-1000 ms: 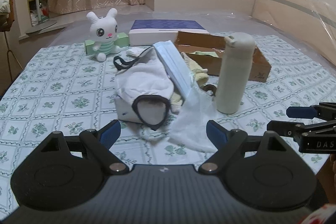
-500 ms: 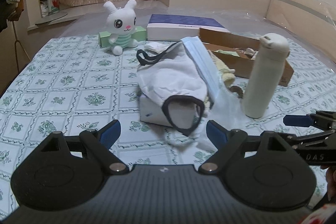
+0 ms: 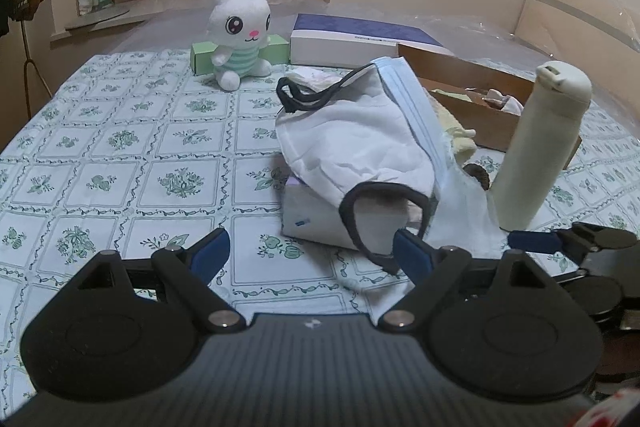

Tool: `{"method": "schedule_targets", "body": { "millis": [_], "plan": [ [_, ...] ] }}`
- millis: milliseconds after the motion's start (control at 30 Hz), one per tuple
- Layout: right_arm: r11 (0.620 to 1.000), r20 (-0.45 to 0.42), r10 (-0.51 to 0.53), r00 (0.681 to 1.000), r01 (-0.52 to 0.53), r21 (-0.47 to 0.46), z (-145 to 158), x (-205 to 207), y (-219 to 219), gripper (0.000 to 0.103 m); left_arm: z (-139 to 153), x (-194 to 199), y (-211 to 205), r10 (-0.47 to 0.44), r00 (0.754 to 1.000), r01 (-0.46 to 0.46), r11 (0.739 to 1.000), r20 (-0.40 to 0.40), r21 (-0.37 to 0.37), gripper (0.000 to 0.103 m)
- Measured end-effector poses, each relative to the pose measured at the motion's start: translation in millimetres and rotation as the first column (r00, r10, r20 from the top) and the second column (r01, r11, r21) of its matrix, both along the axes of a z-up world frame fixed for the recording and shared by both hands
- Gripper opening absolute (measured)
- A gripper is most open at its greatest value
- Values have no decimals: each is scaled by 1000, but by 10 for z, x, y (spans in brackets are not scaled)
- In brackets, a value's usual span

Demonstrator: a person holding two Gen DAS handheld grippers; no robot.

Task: Organize soft objects
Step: 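Grasp the white mesh bag with the right gripper while the left gripper grasps the white face mask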

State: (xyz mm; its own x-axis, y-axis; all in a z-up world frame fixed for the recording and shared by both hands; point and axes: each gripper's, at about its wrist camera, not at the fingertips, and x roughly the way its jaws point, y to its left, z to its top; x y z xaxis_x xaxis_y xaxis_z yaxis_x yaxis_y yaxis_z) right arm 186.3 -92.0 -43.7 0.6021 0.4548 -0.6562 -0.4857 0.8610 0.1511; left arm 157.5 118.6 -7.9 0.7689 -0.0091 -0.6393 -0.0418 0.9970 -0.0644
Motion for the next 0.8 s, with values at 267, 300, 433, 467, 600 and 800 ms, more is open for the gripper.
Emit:
{"method": "schedule_targets", "body": {
  "millis": [267,300,433,467,600,800],
  "plan": [
    [999,-6,-3,1000,3,-36,-188,187,222,87,-110,70,82,2,1000,-2,1000,-15,-19,87],
    [999,-13,-3,1000,2,-36,-203,209,236,78,-122,74,88,2,1000,-2,1000,-16,-21,87],
    [998,-1,3,1000,-3,-66,-221,196,275,53,-151,84,113,4,1000,-4,1000,-18,-28,87],
    [998,-3,3,1000,-3,-67,-218,188,270,44,-154,86,115,5,1000,-6,1000,-19,-28,87],
    [997,-13,9,1000,-10,-72,-190,155,260,11,-130,66,96,2,1000,-2,1000,-12,-29,87],
    [998,-7,-7,1000,7,-69,-78,14,123,2,-30,14,62,-7,1000,7,1000,4,-16,87]
  ]
}}
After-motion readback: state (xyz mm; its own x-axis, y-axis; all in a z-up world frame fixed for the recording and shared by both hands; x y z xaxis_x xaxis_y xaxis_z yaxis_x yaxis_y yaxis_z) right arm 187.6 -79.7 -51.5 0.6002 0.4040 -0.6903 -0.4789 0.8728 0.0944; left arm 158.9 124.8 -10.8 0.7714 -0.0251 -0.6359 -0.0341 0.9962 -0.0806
